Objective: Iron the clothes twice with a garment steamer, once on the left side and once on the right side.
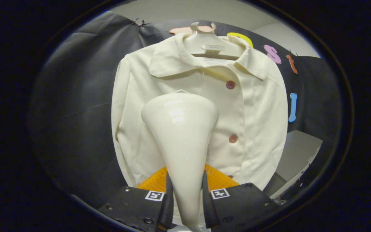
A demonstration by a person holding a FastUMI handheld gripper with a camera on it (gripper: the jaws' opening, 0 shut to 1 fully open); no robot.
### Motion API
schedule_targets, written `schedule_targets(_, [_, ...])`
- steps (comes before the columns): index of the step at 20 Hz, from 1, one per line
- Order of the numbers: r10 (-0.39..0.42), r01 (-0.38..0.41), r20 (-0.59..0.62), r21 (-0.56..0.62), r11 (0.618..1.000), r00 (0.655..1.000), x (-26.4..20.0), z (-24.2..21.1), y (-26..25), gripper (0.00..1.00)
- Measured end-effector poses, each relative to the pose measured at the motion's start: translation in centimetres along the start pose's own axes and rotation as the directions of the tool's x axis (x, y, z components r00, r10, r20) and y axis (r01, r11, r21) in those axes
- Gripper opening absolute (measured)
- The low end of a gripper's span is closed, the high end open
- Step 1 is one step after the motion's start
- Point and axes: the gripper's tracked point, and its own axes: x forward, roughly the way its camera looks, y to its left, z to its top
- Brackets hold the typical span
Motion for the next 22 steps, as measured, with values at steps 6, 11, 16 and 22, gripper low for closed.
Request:
schedule_targets(6, [-0.009, 0.009, -0.018, -0.037, 0.999, 1.0, 1.1, -3.4, -1.0, 0.38])
schedule_targets(11, [-0.029, 0.024, -0.054, -0.086, 0.996, 0.998, 1.9, -8.0, -1.1, 0.38])
schedule_targets(16, [-0.056, 0.038, -0.135, -0.132, 0.991, 0.989, 3.1, -14.0, -1.3, 0.38])
schedule_targets(22, [-0.071, 0.013, -0.259, -0.218, 0.976, 0.963, 5.4, -22.8, -1.9, 0.38])
